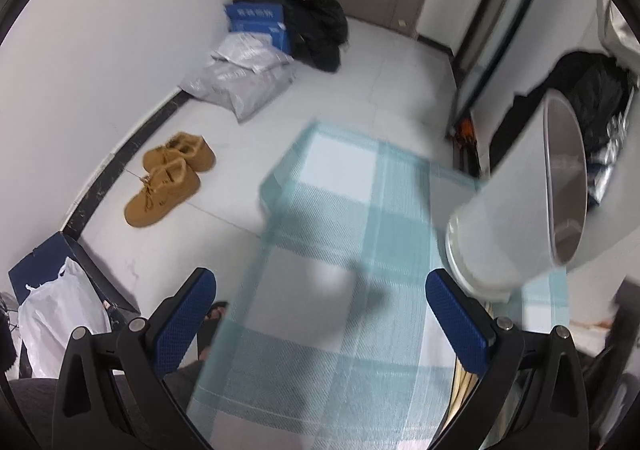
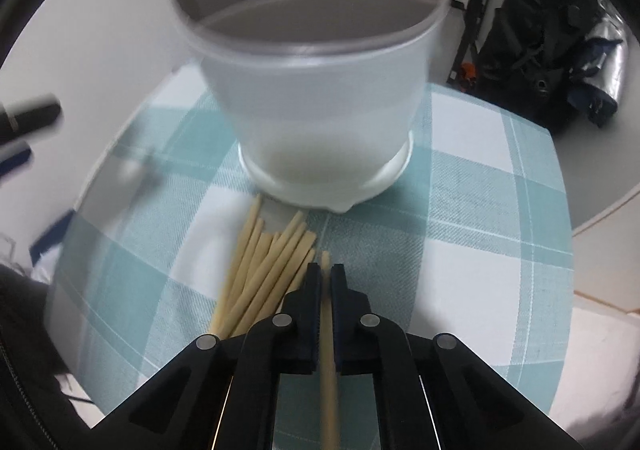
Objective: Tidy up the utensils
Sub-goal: 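Lower the right tool onto the chopstick pile and grasp one chopstick, then grasp a chopstick with the left tool while the right tool lifts its chopstick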
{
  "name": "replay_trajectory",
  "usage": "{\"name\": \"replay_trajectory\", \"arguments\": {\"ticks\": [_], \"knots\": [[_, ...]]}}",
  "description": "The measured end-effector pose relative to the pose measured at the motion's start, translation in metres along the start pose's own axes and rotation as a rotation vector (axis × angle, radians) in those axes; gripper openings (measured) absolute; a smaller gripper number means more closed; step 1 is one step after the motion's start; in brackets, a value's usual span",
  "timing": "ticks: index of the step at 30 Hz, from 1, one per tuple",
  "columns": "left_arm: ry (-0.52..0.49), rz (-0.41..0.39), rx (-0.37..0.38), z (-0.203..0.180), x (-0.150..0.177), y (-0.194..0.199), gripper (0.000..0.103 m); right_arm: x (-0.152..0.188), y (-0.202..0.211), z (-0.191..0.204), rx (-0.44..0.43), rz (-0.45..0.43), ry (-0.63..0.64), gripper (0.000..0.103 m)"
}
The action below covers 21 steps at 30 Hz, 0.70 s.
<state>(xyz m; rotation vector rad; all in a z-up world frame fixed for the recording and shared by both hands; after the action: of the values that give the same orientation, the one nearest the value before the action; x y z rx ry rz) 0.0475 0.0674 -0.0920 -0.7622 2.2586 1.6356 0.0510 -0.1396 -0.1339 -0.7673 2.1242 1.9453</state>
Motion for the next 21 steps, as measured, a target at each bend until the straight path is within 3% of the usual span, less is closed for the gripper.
{"name": "replay_trajectory", "arguments": {"ticks": [5, 9, 14, 21], "knots": [[-0.043, 0.151, 0.053, -0.017, 0.020, -0.028, 0.102, -0.002, 0.022, -0.038, -0.084, -0.067, -0.129, 0.004], [-0.089, 0.214, 0.075, -0.034, 0.029, -0.037, 0.102, 0.000, 0.039, -0.072, -0.166, -0.120, -0.260, 0.004], [-0.161, 0.252, 0.063, -0.054, 0.036, -0.048, 0.102, 0.001, 0.054, -0.106, -0.240, -0.170, -0.401, 0.004], [-0.232, 0.291, 0.011, -0.063, 0.046, -0.062, 0.102, 0.013, 0.065, -0.116, -0.276, -0.240, -0.483, 0.004]]}}
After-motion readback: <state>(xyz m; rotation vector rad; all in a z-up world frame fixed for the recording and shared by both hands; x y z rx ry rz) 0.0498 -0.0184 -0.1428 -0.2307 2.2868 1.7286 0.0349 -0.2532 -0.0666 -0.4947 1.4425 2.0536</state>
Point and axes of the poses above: each gripper's, at about its wrist camera, not at the fingertips, and y roughly against the way its jaws point, z to its left, x to its underside, the point moved 1 cm from there along -y, roughly the way its jaws point, and after that the axes turned 12 degrees about x, right-handed, at the moved point
